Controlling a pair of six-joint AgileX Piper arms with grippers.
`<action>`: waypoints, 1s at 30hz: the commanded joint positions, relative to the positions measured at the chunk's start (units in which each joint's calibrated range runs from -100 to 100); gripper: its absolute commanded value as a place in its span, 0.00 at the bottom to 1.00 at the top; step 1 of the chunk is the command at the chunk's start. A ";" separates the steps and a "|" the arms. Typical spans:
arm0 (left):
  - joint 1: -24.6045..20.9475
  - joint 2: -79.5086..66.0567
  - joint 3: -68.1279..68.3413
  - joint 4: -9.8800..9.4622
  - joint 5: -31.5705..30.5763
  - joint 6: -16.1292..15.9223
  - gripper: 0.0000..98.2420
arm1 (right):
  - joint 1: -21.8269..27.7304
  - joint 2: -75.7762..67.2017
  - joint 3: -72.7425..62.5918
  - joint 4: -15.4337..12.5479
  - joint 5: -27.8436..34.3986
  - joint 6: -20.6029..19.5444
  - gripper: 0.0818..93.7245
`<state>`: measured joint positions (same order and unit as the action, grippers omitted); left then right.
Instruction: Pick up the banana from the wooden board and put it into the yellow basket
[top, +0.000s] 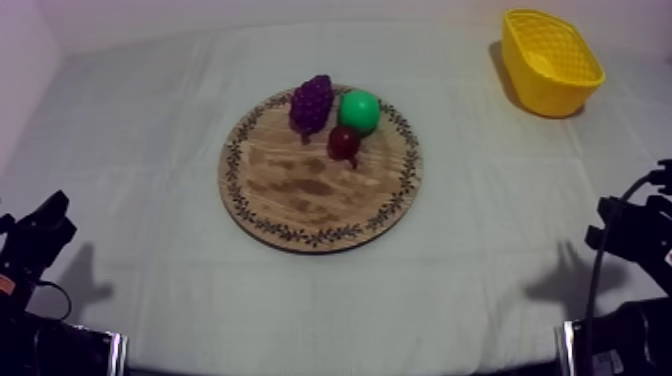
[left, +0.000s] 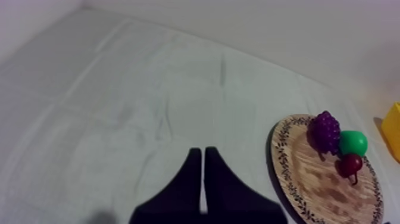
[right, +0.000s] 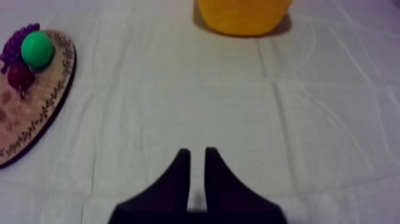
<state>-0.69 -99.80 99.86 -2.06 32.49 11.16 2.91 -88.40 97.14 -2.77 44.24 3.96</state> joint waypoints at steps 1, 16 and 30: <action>0.00 -0.03 0.03 -0.01 0.01 0.00 0.00 | 0.00 -3.39 0.40 0.50 -0.23 -0.78 0.05; 0.00 -0.03 0.03 -0.01 0.01 0.00 0.00 | 0.26 -7.25 2.23 1.74 -5.97 4.48 0.00; 0.00 -0.03 0.03 -0.01 0.01 0.00 0.00 | 0.31 -7.27 2.52 1.72 -7.37 7.98 0.00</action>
<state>-0.69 -99.80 99.86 -2.06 32.49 11.16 3.22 -95.64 99.63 -0.98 36.93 12.07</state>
